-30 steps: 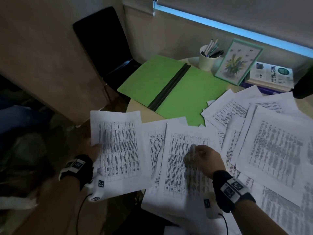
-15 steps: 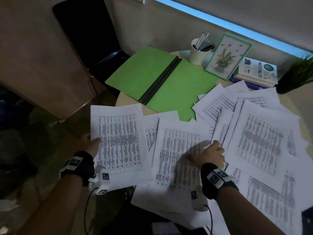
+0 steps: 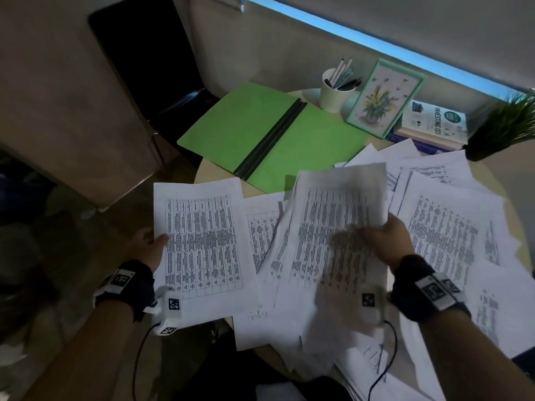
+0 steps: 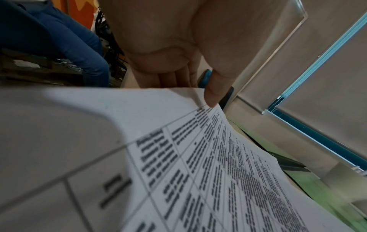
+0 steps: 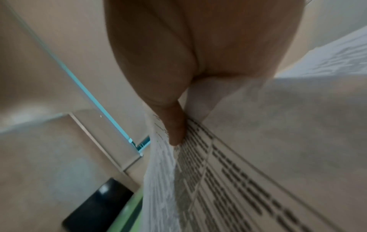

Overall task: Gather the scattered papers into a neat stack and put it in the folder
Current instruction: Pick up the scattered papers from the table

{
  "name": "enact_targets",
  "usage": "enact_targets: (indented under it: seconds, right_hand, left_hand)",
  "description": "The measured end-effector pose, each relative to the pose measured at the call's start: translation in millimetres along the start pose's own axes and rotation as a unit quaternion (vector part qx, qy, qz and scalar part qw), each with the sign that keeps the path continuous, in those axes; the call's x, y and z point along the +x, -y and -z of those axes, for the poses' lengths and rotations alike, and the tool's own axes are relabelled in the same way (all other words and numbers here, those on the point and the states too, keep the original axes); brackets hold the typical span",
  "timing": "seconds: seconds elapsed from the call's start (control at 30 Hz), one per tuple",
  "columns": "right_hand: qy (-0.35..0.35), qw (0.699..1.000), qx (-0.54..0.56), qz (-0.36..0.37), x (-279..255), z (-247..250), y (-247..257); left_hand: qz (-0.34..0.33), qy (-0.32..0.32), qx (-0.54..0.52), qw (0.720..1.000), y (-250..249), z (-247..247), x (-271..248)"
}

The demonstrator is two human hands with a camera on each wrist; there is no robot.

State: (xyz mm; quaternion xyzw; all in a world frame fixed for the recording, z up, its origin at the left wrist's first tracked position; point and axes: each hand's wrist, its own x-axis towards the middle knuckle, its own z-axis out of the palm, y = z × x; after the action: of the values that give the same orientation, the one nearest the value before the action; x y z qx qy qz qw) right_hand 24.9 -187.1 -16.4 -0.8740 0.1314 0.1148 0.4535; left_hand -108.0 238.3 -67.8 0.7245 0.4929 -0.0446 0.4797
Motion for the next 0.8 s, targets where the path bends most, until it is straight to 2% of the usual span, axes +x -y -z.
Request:
enact_targets:
  seconds: [0.13,0.27,0.4,0.47,0.57,0.67,0.8]
  right_hand:
    - [0.047,0.997,0.06,0.025,11,28,34]
    - [0.145,0.983,0.061,0.098,8,42,81]
    - [0.263,0.946,-0.011,0.189,-1,43,123]
    - [0.31,0.927,-0.009,0.213,-7,33,137]
    - [0.332,0.921,0.048,0.197,-3,8,145]
    - [0.338,0.927,0.057,0.153,10,-23,136]
    - [0.296,0.947,0.096,0.083,21,-67,119]
  left_hand:
    - [-0.017,-0.009,0.015,1.0,-5,-4,-3]
    - [-0.033,-0.016,0.038,0.999,-16,-8,-10]
    - [-0.035,-0.016,0.044,0.998,-18,-7,-13]
    - [-0.027,-0.008,0.027,0.999,-17,-8,-12]
    - [0.003,0.011,-0.013,1.0,-13,-10,-13]
    - [0.015,0.031,-0.034,0.999,-11,-15,-9]
    - [0.022,0.048,-0.046,0.998,-9,-17,-7]
